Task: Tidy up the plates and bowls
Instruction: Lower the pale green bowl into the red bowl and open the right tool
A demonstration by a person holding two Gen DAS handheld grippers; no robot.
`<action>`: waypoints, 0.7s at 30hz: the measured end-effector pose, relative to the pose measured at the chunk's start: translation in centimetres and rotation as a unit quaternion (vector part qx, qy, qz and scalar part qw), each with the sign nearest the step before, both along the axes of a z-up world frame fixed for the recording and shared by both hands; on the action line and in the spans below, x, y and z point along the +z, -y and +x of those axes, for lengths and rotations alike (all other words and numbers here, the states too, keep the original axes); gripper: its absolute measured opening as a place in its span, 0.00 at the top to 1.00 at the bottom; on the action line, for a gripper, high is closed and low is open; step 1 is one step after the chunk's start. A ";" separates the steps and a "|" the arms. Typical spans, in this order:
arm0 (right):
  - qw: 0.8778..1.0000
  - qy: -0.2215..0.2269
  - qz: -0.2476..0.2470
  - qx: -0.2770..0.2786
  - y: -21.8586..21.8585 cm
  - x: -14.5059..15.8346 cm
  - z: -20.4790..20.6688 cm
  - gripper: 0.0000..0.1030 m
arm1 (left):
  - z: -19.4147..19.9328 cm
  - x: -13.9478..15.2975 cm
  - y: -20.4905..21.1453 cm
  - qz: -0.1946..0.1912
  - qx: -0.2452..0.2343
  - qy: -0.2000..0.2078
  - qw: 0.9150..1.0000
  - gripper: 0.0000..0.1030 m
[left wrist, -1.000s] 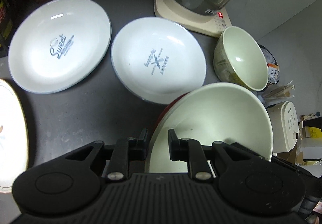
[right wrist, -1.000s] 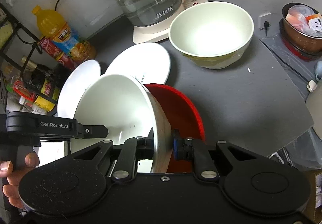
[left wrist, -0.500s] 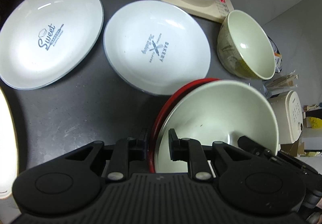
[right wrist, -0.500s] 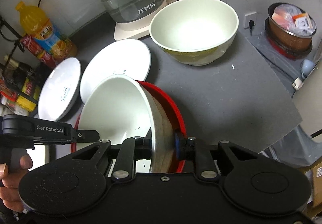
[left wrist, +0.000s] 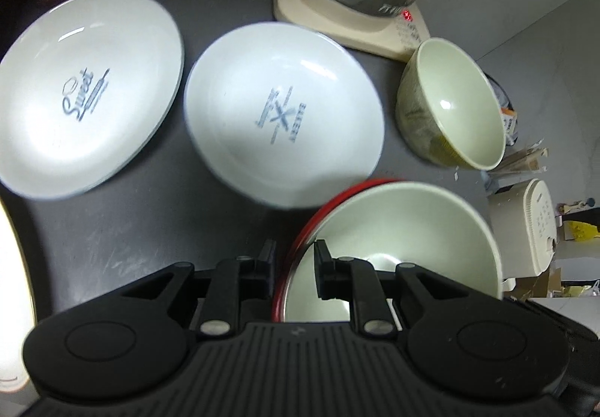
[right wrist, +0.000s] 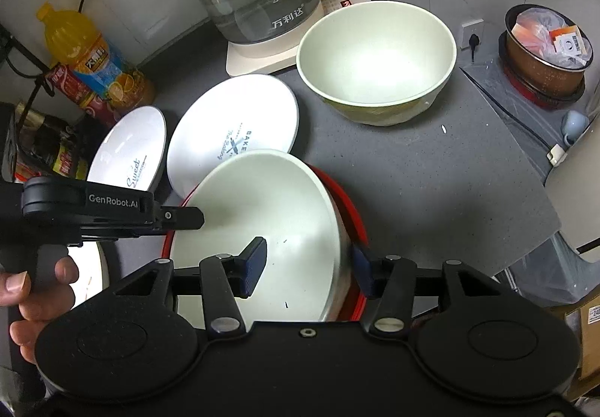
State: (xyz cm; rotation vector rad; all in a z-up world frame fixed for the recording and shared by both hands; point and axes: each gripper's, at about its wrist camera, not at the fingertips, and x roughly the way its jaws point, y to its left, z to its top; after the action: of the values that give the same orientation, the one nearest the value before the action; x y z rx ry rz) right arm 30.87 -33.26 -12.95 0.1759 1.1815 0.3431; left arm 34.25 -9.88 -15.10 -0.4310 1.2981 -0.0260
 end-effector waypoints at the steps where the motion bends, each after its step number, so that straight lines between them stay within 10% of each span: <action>1: 1.000 -0.001 0.002 0.000 0.1 0.0 0.0 0.52 | 0.2 0.1 0.0 -0.001 0.000 0.001 1.000 0.83; 13: 1.000 0.011 0.017 -0.024 2.8 0.9 0.5 0.49 | 1.6 1.3 1.2 0.019 -0.012 0.007 1.000 0.74; 21: 0.997 0.051 0.029 -0.051 5.5 1.9 2.0 0.26 | 2.7 3.6 2.3 0.037 -0.001 0.031 0.999 0.62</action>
State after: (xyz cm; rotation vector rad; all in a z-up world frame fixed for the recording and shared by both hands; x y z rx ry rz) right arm 32.86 -38.72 -11.02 0.2649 1.0579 0.2936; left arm 36.94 -12.19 -11.54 -0.3633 1.2352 0.0067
